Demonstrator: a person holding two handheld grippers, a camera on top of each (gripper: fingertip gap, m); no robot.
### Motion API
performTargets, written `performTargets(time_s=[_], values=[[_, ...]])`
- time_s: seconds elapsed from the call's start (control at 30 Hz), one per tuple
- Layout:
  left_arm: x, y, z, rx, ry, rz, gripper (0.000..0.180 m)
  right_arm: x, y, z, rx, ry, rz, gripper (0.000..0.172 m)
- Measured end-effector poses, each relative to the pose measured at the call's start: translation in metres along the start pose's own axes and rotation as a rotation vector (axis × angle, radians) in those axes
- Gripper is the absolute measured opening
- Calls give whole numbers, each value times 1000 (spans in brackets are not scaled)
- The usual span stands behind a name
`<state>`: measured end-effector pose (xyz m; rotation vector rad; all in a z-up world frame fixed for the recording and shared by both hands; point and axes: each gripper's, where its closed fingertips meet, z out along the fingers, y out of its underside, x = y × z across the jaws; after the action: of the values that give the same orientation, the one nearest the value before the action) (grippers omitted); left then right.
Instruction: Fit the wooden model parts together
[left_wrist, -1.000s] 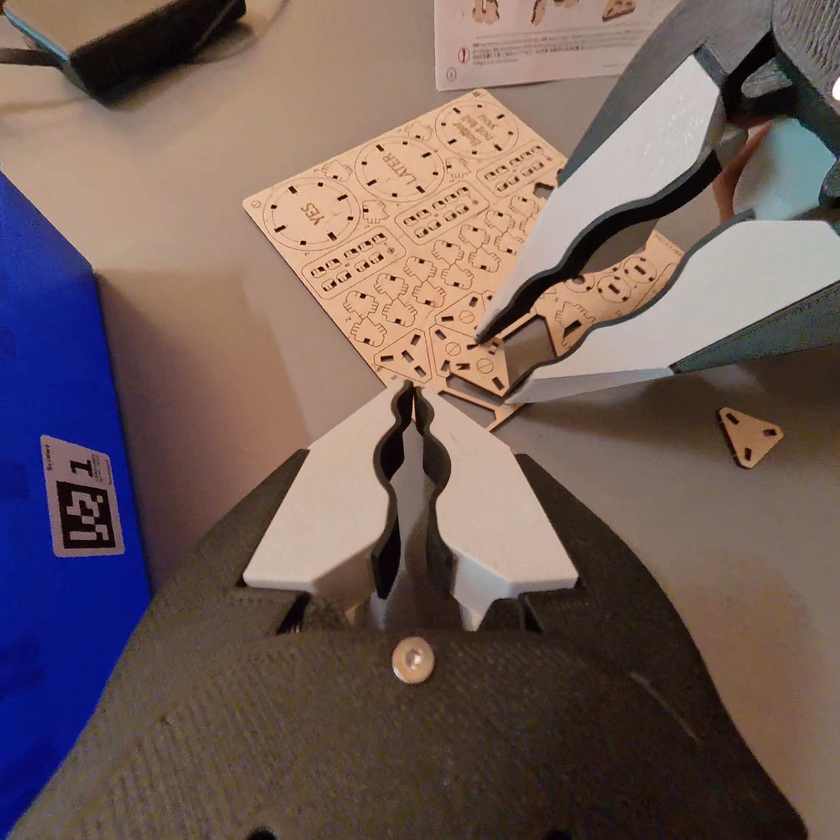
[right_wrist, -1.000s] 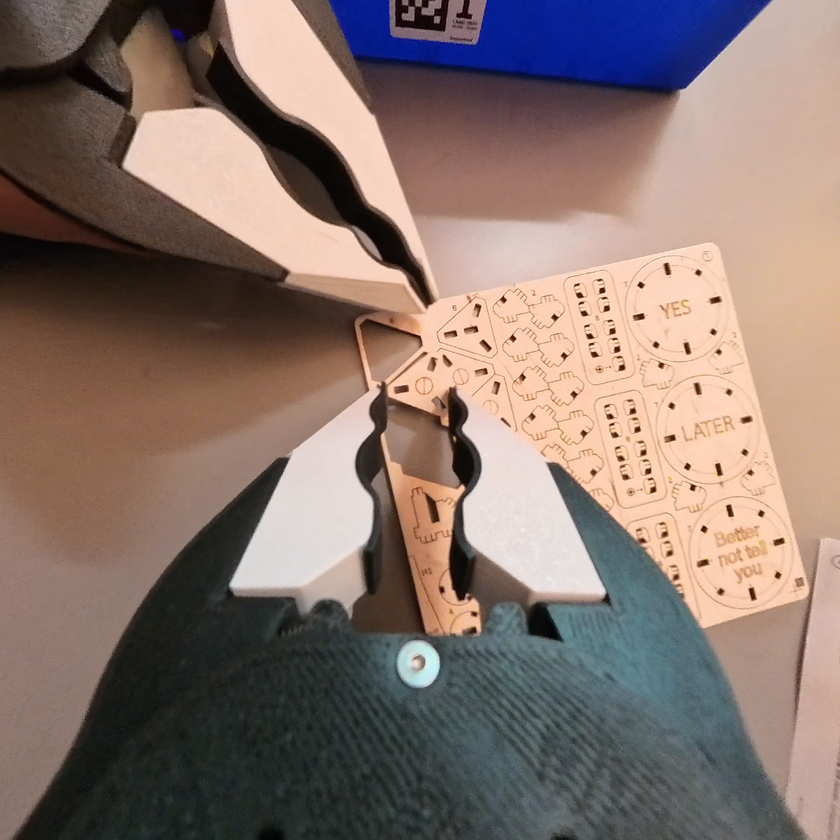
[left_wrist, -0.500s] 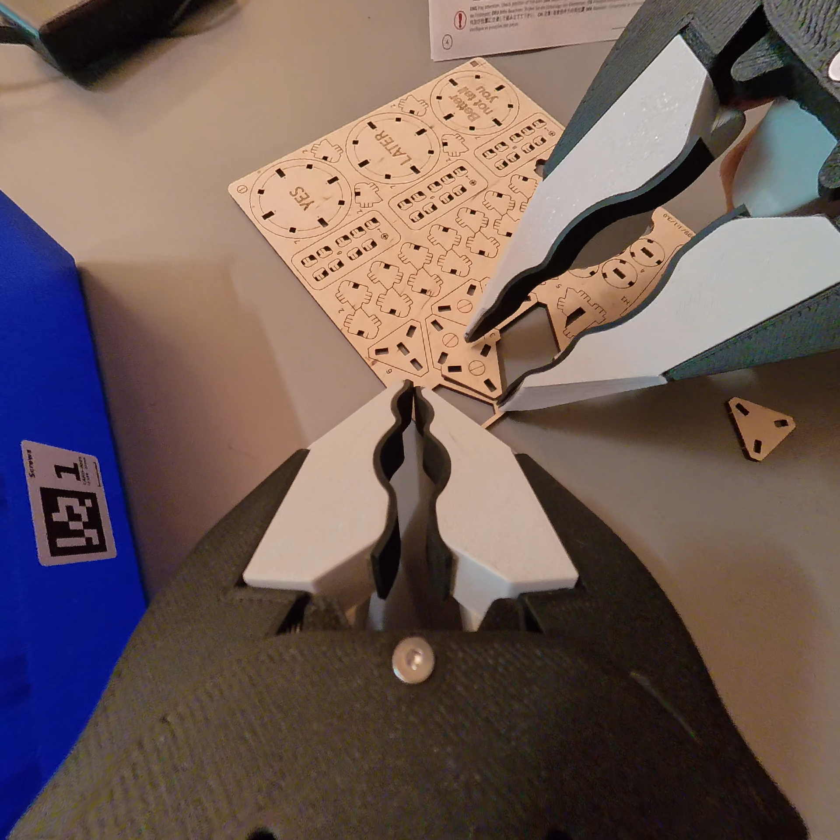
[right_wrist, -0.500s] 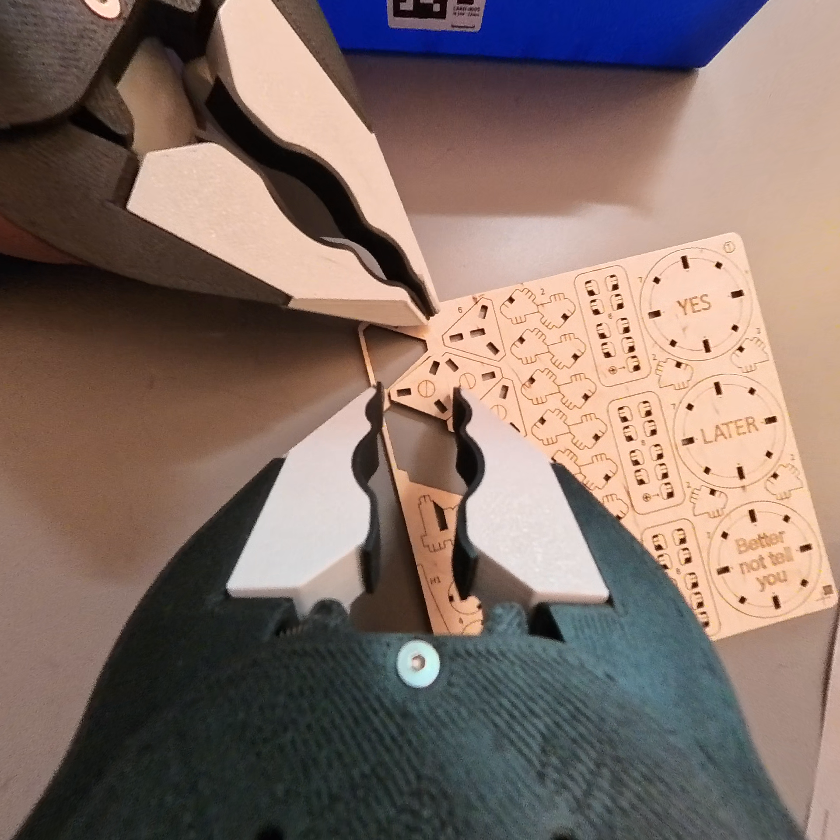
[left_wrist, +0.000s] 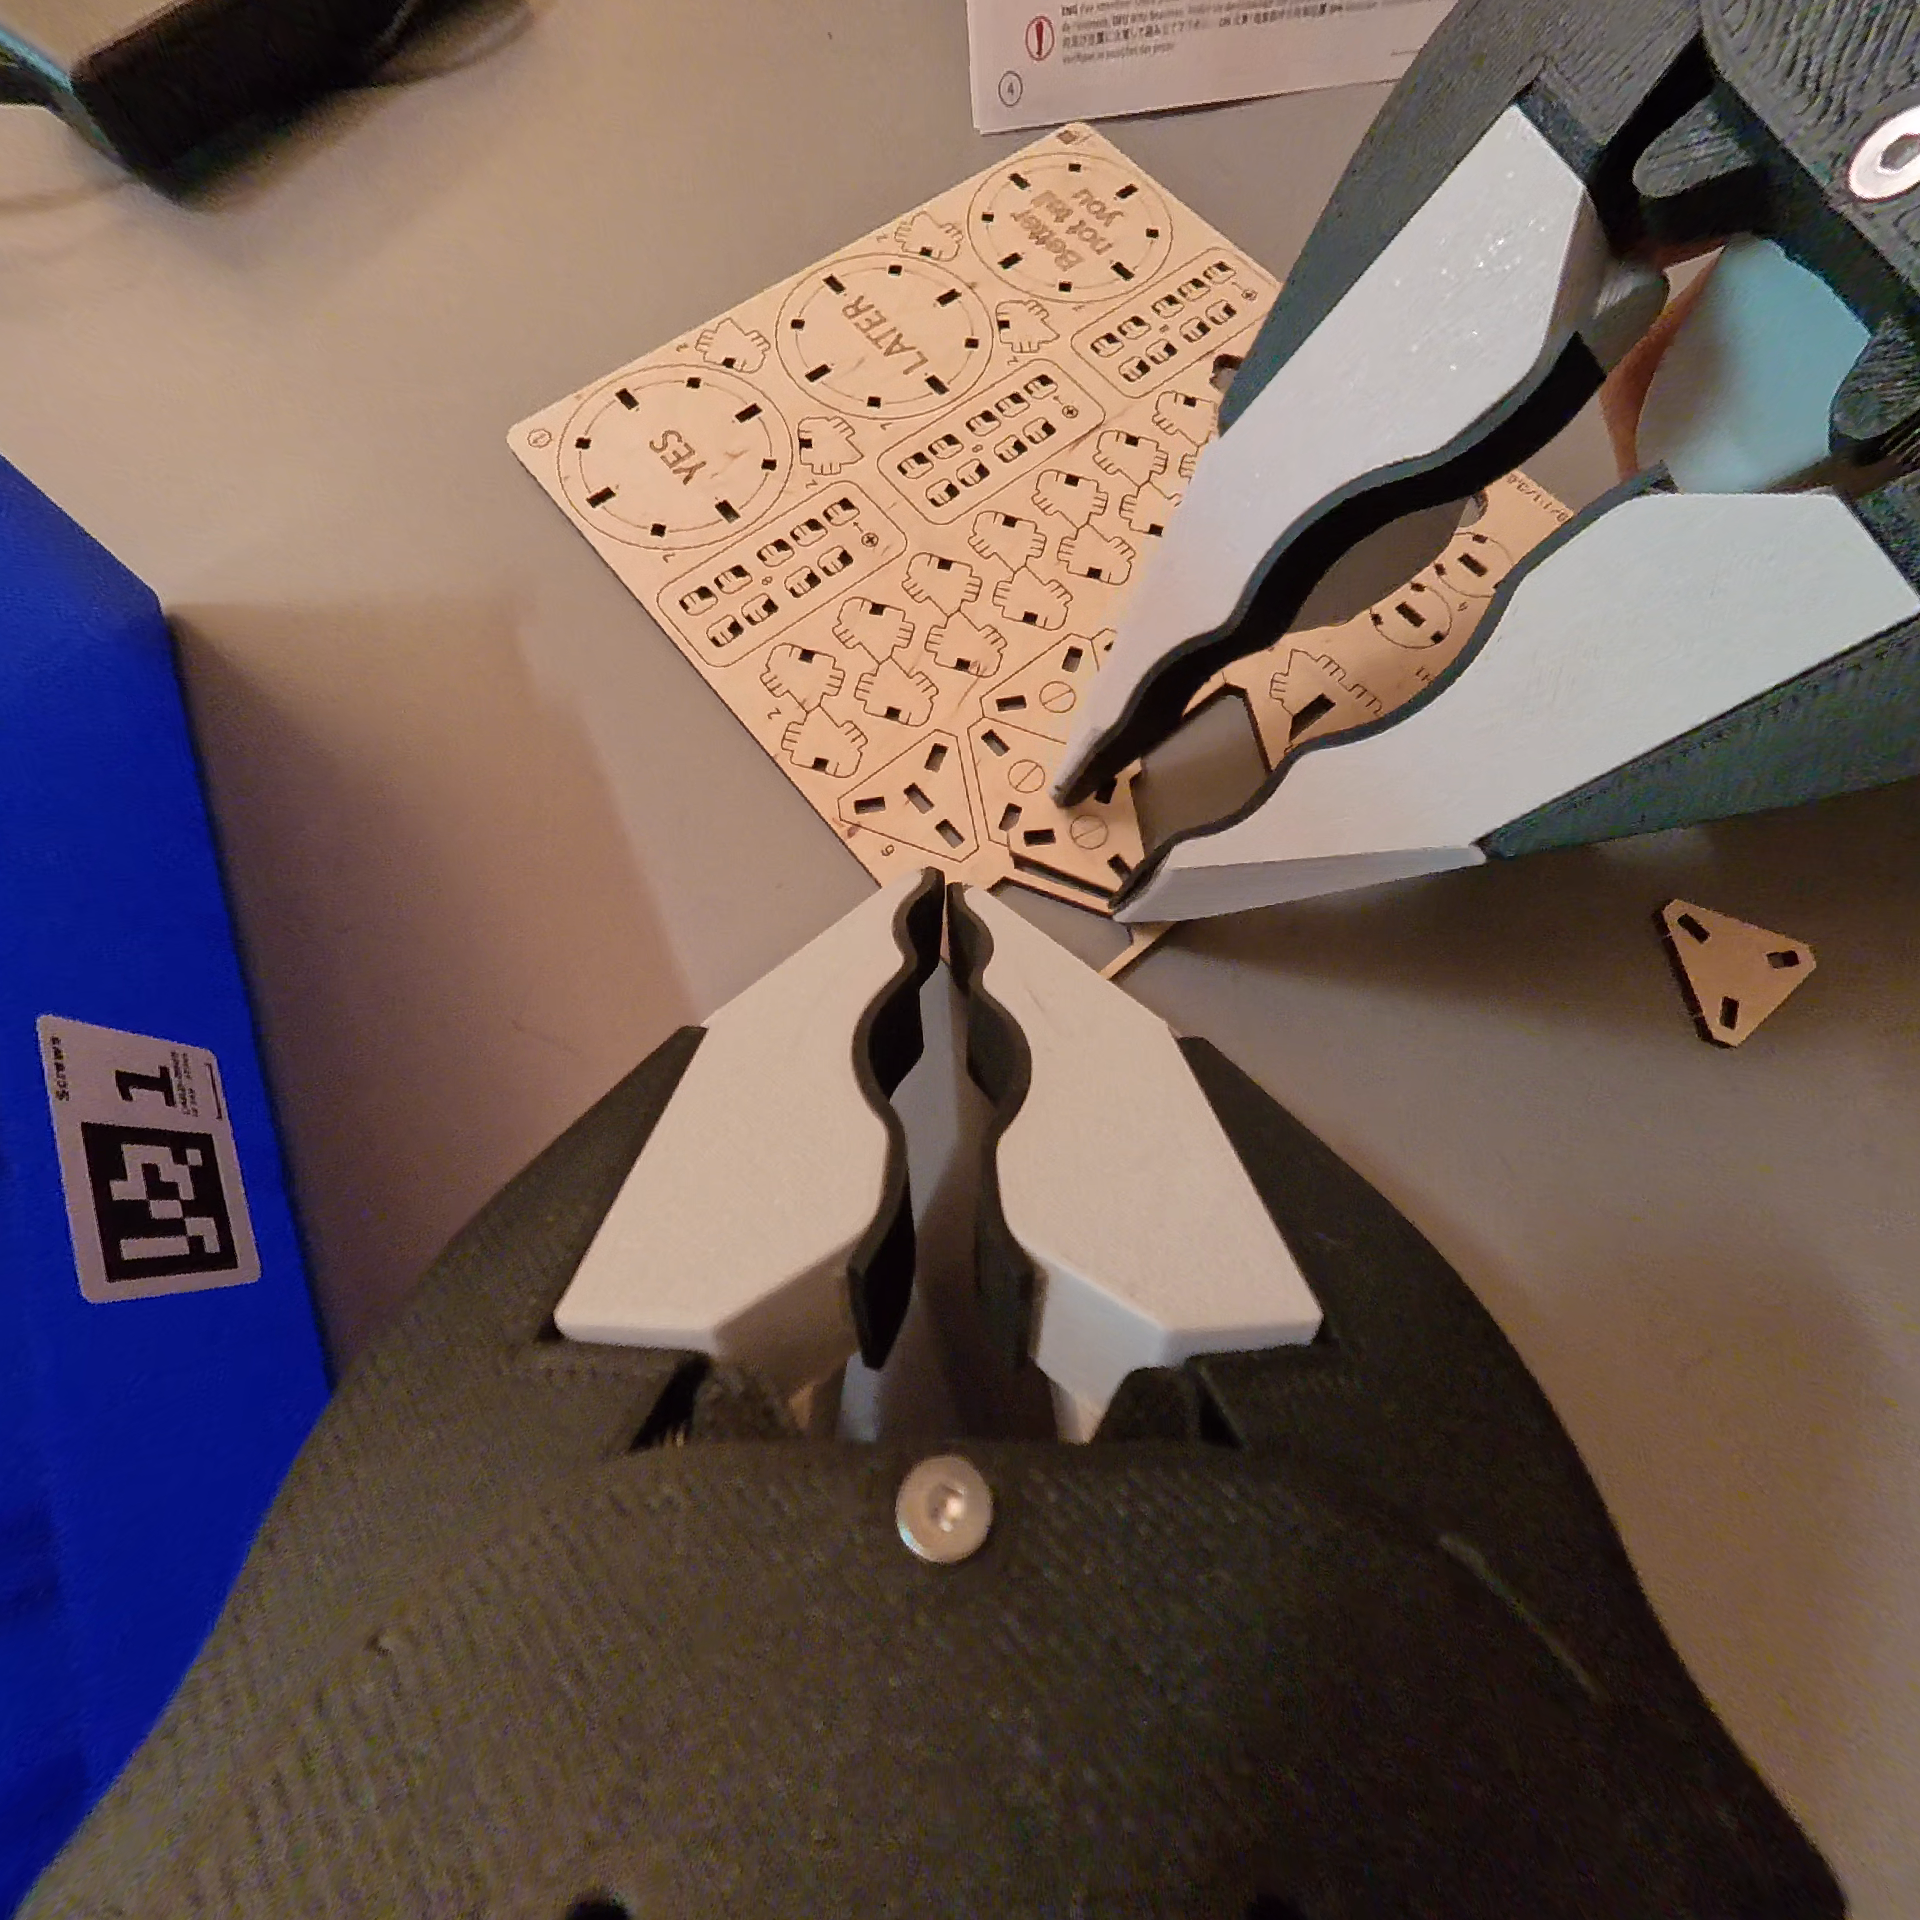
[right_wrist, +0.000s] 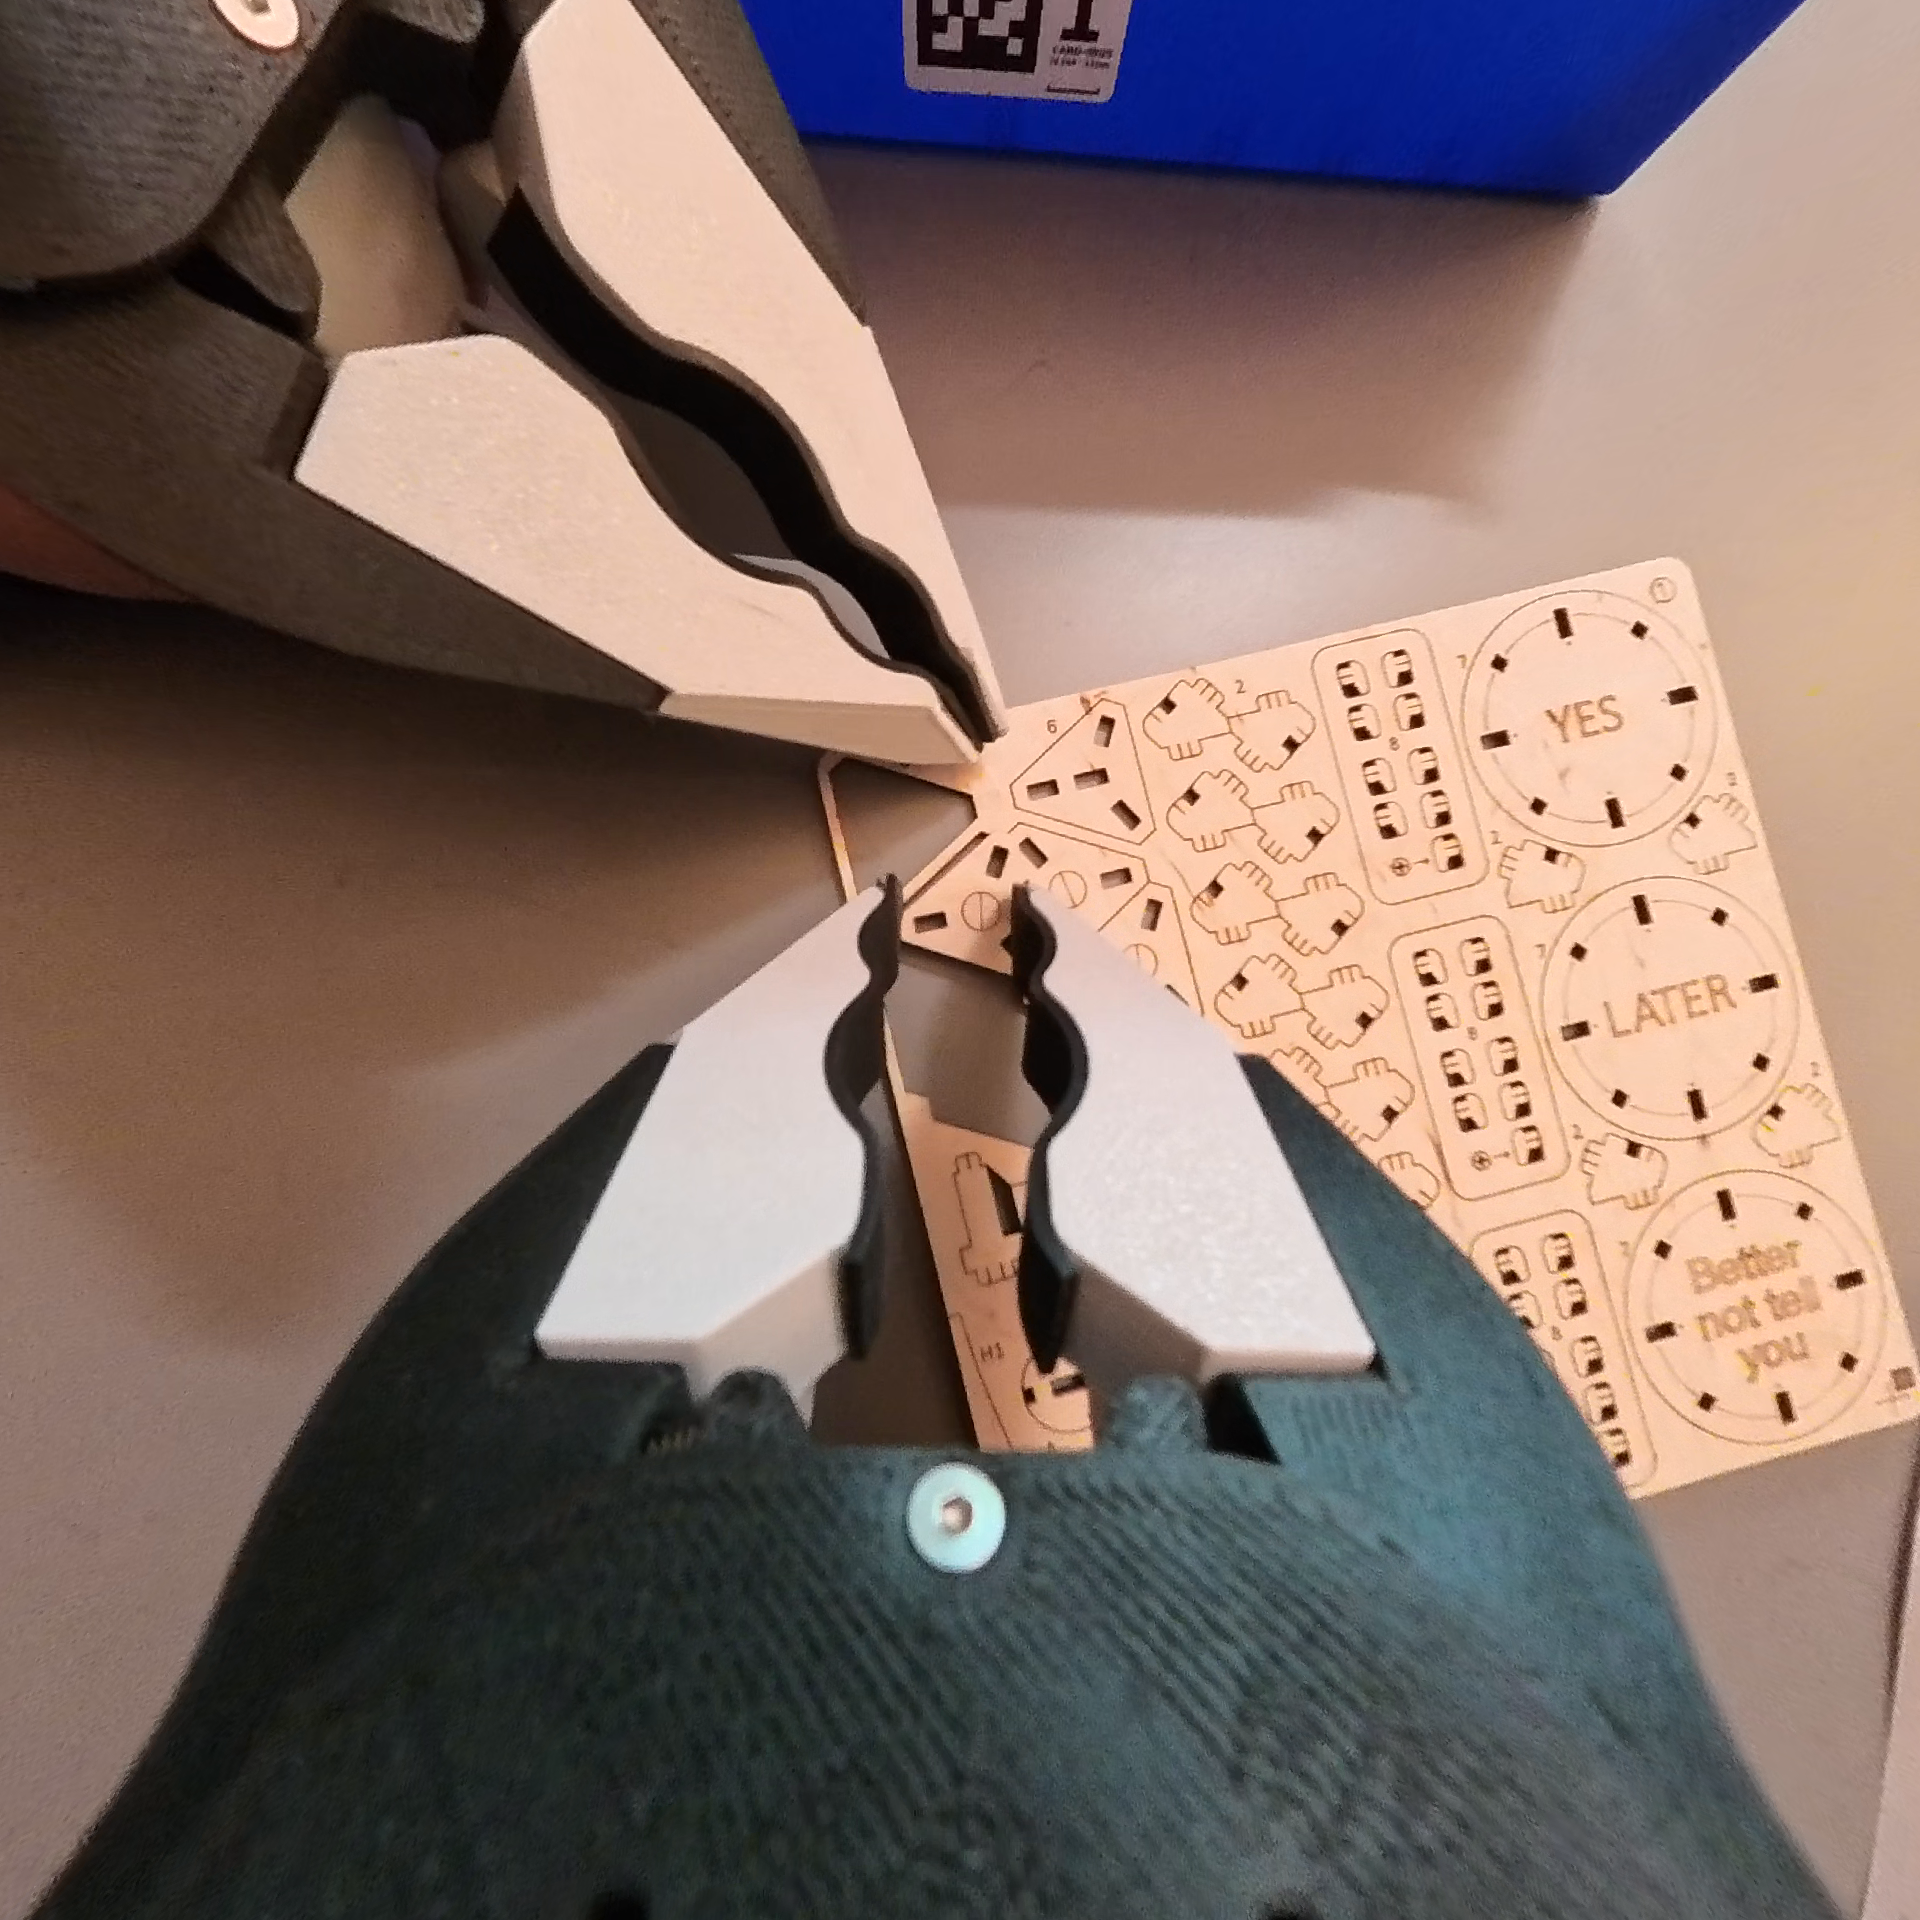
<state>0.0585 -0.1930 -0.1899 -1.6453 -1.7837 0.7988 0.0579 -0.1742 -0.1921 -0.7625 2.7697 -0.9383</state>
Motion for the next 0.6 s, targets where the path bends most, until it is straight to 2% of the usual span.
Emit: performTargets(time_s=[0.4,0.53,0.6], values=[[-1,3,2,-22,-6,-1,0,-10,1,0,-12,-42,-14,17],[-1,3,2,-23,1,-10,0,-4,-12,-4,60,-18,5,24],[-1,3,2,-23,1,-9,0,-2,-12,-3,69,-11,14,33]])
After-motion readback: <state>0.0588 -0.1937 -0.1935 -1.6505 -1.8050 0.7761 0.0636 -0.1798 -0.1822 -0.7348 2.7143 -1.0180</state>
